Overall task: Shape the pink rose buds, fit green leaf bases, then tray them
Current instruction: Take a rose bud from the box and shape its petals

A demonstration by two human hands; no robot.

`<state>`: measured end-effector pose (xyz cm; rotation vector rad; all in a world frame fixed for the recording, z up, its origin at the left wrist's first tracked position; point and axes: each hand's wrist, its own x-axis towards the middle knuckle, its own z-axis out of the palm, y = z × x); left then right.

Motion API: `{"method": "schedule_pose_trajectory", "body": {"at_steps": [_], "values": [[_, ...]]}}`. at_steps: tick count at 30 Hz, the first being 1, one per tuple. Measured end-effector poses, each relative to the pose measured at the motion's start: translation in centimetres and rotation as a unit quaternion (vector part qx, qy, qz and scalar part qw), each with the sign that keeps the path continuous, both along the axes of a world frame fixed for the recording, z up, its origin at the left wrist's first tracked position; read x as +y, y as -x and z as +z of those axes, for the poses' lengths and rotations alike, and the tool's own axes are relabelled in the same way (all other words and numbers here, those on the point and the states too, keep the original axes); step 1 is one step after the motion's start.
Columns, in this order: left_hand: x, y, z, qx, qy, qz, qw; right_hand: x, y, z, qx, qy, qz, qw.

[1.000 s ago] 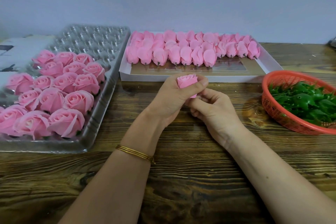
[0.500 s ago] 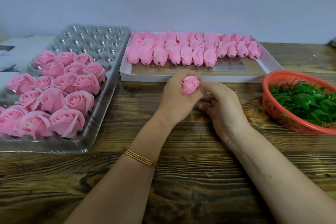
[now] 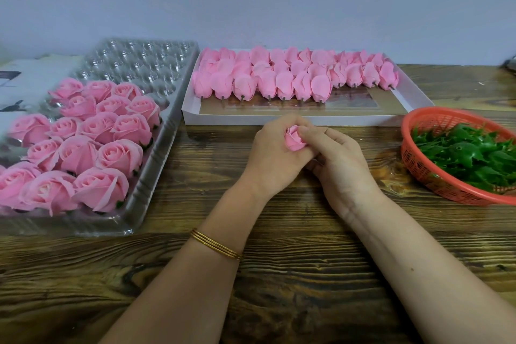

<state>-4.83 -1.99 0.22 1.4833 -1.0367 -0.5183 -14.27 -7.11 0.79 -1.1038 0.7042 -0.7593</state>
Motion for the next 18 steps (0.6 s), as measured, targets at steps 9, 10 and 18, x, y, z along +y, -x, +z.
{"method": "schedule_pose_trajectory", "body": {"at_steps": [9, 10, 18], "values": [[-0.22, -0.18, -0.24, -0.016, -0.006, 0.010, 1.000, -0.02, -0.03, -0.24, 0.004, 0.009, -0.004, 1.000], [-0.25, -0.19, -0.22, -0.008, 0.002, 0.018, 1.000, 0.03, -0.08, -0.21, 0.004, 0.006, -0.005, 1.000], [-0.15, -0.42, 0.46, 0.114, 0.072, 0.072, 0.988, 0.06, -0.12, -0.39, 0.026, 0.012, -0.021, 0.999]]}}
